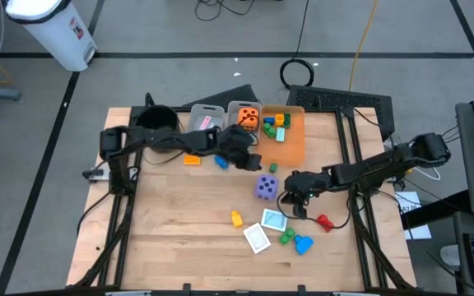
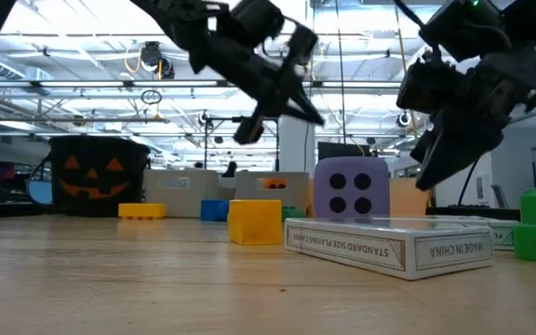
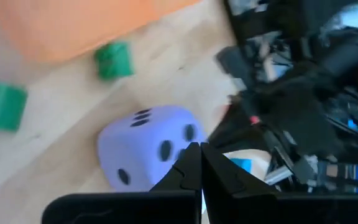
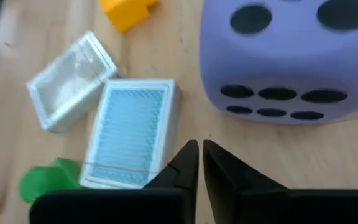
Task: Pick & Place Toys
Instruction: Put the purple dice into the right gray bin
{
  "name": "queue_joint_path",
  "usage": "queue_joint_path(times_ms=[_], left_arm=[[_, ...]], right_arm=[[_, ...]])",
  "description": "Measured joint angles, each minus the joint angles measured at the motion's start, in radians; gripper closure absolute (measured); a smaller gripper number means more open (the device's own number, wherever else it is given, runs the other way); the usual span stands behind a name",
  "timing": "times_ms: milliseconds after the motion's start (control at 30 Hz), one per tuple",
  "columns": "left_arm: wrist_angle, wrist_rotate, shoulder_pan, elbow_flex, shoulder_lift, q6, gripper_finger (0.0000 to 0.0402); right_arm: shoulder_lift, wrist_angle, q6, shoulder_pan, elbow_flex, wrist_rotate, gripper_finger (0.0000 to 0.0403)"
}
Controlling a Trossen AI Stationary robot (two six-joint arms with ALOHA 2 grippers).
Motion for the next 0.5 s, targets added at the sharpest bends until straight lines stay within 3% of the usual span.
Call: queue_joint_path(times_ms=[200,500], left_arm=[[0.006,-0.014,0.037,0.000,-0.110,0.087,0.0393],[0.003,-0.036,0.078,0.001,-0.238,0.172,0.0363]], right_arm=[[-0.095,0.000,0.061,-0.019,0.000,-0.079,0.0324],[-0.198,-0.051,0.090,-0.074,0.000,-0.093,0.0180]])
